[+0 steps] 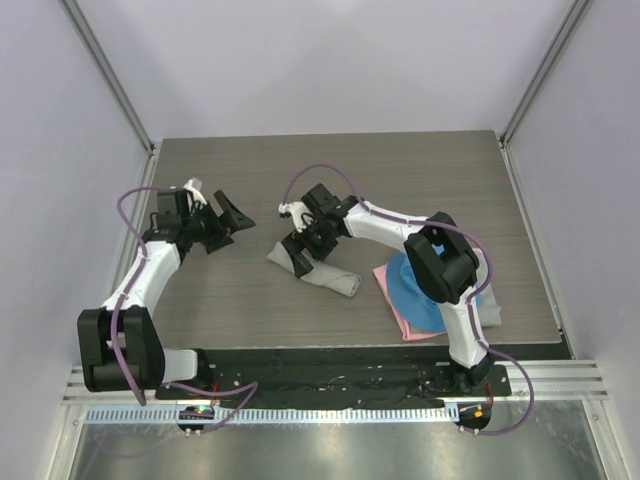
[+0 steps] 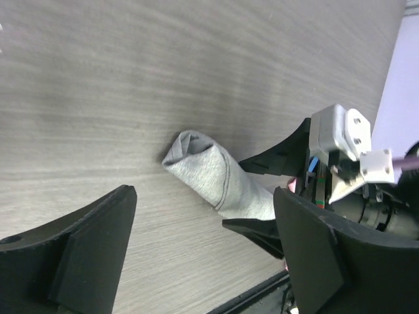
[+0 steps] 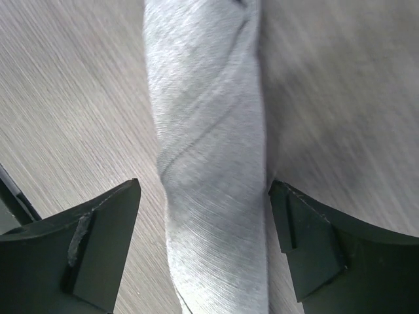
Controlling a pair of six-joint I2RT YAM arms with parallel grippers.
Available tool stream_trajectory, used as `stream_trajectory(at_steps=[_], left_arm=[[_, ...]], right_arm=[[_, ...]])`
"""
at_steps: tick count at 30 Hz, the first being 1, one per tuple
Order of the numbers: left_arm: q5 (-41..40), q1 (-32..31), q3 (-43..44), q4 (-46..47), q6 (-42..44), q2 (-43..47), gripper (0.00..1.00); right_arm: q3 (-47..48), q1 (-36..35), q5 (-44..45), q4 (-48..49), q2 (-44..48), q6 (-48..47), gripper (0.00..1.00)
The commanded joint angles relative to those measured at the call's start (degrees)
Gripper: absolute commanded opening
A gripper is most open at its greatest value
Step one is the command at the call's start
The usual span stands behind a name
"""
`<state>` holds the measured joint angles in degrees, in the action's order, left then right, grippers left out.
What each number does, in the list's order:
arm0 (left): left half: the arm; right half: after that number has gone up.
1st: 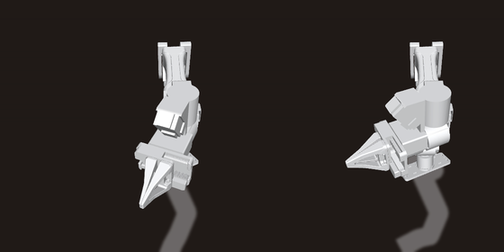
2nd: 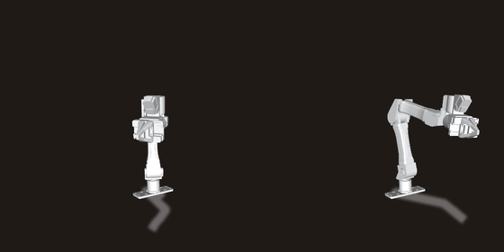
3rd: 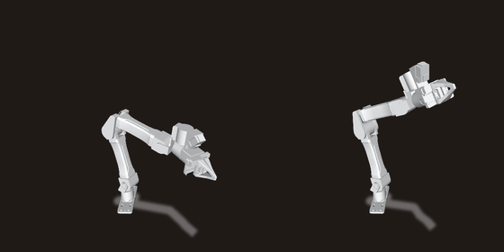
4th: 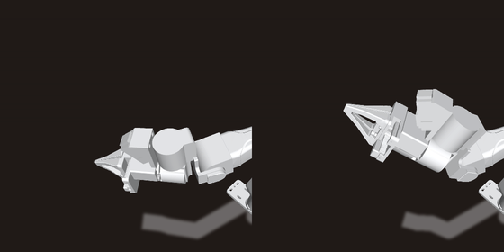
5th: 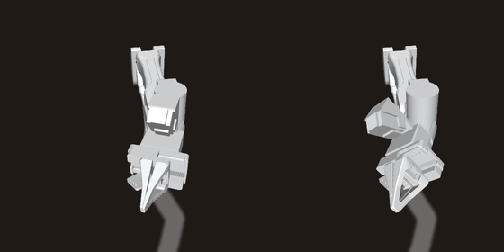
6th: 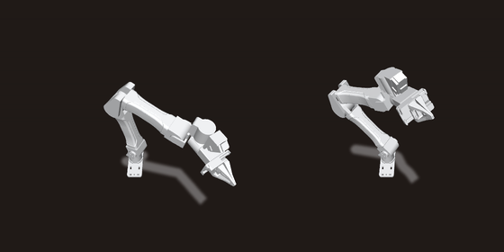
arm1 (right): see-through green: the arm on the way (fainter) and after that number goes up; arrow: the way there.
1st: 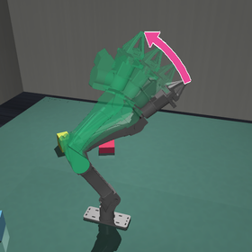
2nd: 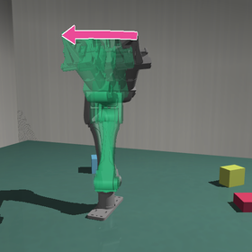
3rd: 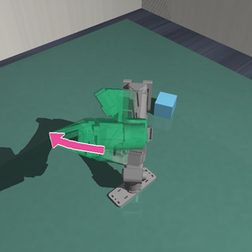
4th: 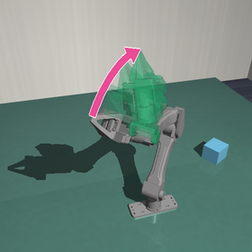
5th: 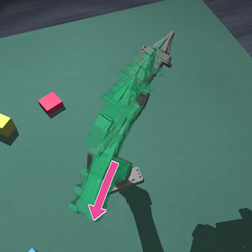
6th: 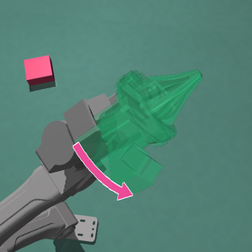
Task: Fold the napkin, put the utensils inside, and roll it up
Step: Place the utensil onto the napkin
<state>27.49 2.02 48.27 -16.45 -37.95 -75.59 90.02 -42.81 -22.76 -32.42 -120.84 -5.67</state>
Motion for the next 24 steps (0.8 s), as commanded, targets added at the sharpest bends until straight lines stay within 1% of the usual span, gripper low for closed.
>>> stream_trajectory(at_steps=[1,3,5,6,7,8,9,10,11,12,13,15,16,18,19,20,24], left_arm=[[0.3,2.1,5.1,-2.1,3.3,3.4,0.94],[-0.4,2.8,6.5,-3.6,4.7,4.7,0.96],[-0.8,4.1,8.7,-5.1,6.9,5.5,0.99],[-0.7,4.8,9.4,-5.3,7.5,6.4,1.00],[-0.3,5.4,10.2,-5.5,9.1,7.1,1.00],[0.0,6.7,10.4,-5.4,9.6,7.9,1.00],[1.7,7.5,10.5,-4.6,10.3,8.5,1.00],[3.3,8.5,10.4,-3.9,10.8,10.1,1.00],[4.8,11.0,9.7,-2.8,10.9,10.9,1.00],[7.5,12.1,9.4,-1.2,10.9,11.8,1.00],[8.3,13.3,9.0,-0.8,10.9,13.2,1.00],[7.5,14.7,9.3,-1.6,12.9,14.2,1.00],[6.7,14.8,9.6,-3.5,13.9,14.4,1.00],[5.3,14.7,9.6,-4.4,15.3,15.4,1.00],[3.9,14.8,9.6,-5.0,15.9,15.7,1.00],[3.3,14.7,9.5,-5.3,16.4,16.4,1.00],[1.3,14.7,8.4,-5.6,18.2,16.9,1.00]], right_arm=[[0.1,2.5,-2.9,5.3,6.8,4.2,0.91],[-1.2,4.7,-3.6,7.8,9.9,5.6,0.92],[-2.8,6.9,-3.5,13.2,11.9,11.6,0.92],[-5.4,10.1,-3.7,15.2,13.9,13.6,0.93],[-7.2,11.9,-3.5,19.6,14.9,18.2,0.93],[-9.2,13.7,-3.3,22.1,16.1,20.4,0.93],[-13.8,16.2,-3.2,24.7,18.2,22.3,0.93],[-16.2,20.4,-2.5,29.2,19.6,26.4,0.93],[-18.6,22.7,-1.9,31.1,20.8,28.0,0.94],[-23.4,24.8,-1.3,32.2,23.9,29.5,0.94],[-25.7,28.4,0.9,36.5,25.5,30.1,0.94],[-31.2,30.6,5.4,37.4,29.1,29.9,0.95],[-32.7,32.1,10.3,37.6,32.9,29.2,0.95],[-37.0,32.3,16.8,37.6,37.2,26.8,0.95],[-38.2,32.5,19.6,37.8,41.3,25.9,0.95],[-39.5,32.4,25.1,38.0,43.0,25.5,0.95],[-45.7,32.4,31.7,40.4,50.3,23.5,0.95]])
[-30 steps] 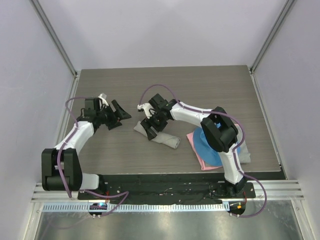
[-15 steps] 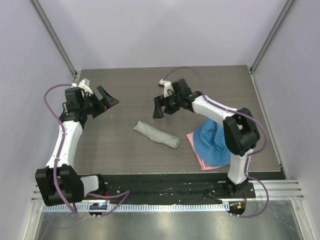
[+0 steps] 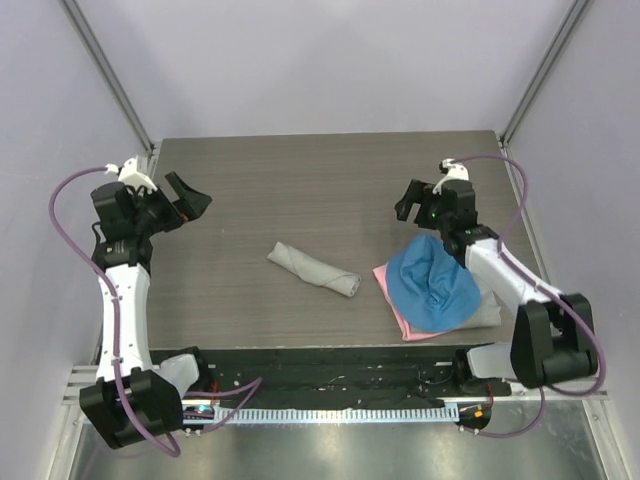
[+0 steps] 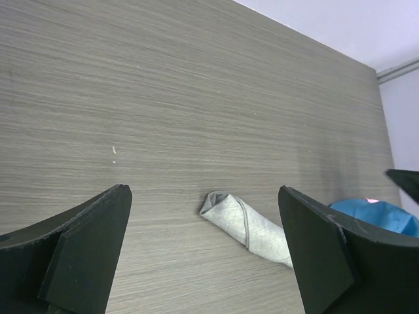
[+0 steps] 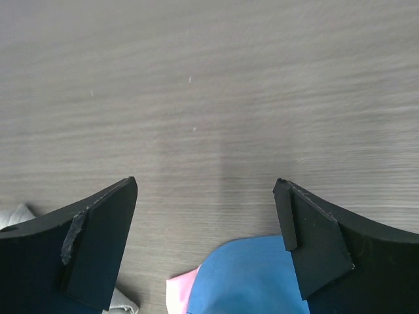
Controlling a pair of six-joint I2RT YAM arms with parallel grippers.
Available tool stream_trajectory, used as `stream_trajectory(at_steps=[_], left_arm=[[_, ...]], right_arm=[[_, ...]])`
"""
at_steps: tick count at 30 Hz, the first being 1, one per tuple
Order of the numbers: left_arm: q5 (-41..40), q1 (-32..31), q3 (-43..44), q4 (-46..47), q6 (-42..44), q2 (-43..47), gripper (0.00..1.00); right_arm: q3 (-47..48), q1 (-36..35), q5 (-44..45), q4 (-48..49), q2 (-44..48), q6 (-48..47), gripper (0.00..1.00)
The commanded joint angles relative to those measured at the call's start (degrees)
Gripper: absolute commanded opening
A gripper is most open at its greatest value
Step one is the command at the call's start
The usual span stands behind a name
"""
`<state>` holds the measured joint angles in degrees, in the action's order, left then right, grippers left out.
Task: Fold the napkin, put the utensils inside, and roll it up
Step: Place the utensil onto the napkin
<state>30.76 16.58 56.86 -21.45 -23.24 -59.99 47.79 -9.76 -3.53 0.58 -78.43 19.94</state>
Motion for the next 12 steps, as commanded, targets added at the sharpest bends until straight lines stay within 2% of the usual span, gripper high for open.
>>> stream_trajectory(at_steps=[1,12], left_arm=[[-2.0,0.1,-0.5,-0.4,3.5,1.1,1.00],[-0.7,0.1,-1.3,1.5,2.8,1.7,1.00]], right_arm=[[-4.5,-0.5,13.0,9.1,8.8,-2.3,0.96],[-6.7,-0.6,13.2,9.8,9.9,-2.5,0.96]])
